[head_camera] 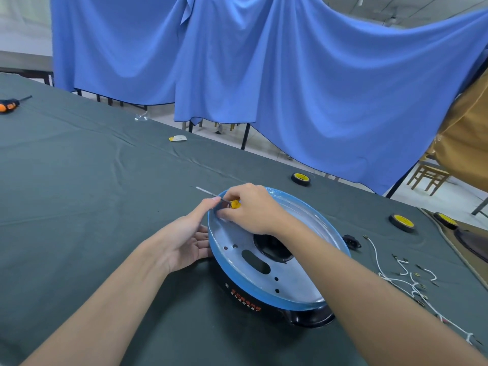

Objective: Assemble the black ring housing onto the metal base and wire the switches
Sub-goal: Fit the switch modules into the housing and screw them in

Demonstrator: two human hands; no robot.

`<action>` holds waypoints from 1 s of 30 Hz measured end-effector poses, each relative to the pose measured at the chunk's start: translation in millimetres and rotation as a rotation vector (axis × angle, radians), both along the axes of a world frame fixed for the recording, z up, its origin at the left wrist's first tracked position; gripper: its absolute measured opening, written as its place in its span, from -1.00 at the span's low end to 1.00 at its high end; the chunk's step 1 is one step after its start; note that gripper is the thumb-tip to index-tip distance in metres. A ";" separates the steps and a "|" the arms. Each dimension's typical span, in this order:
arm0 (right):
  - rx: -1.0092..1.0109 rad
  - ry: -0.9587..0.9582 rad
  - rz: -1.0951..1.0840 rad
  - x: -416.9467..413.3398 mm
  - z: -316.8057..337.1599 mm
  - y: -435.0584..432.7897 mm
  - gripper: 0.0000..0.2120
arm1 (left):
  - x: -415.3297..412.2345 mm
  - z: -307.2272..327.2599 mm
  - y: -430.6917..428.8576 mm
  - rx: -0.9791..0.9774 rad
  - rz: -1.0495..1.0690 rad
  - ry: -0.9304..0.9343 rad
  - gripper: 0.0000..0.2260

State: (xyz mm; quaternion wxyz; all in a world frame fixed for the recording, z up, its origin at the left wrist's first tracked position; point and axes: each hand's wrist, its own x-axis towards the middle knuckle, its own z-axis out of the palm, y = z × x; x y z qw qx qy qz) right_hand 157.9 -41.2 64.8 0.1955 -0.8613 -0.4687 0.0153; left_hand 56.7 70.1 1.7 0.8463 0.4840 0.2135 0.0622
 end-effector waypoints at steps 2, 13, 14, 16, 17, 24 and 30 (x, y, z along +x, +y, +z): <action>-0.004 -0.001 0.026 1.0 1.3 -0.6 -0.94 | 0.4 -0.1 0.1 0.004 0.002 -0.001 -0.44; -0.011 0.005 -0.039 -1.5 -2.4 0.6 -0.69 | -0.7 1.4 -1.0 0.037 0.003 0.016 -0.48; -0.012 0.009 -0.025 -2.4 -1.5 -0.1 -0.74 | -0.6 1.8 -1.2 0.039 0.004 0.019 -0.48; -0.008 0.004 0.020 -3.3 -0.5 -1.3 -0.94 | -0.9 2.0 -1.8 0.036 0.007 0.022 -0.47; -0.001 -0.008 0.040 -3.8 -0.3 -1.4 -0.99 | -1.0 1.7 -2.0 0.035 0.008 0.021 -0.46; -0.018 -0.068 -0.088 -6.0 -4.4 1.4 -0.63 | -1.9 1.2 -2.3 0.032 0.009 0.021 -0.45; 0.000 0.081 -0.070 0.5 17.0 -22.6 -0.85 | -3.6 3.3 -2.1 0.015 0.000 0.034 -0.35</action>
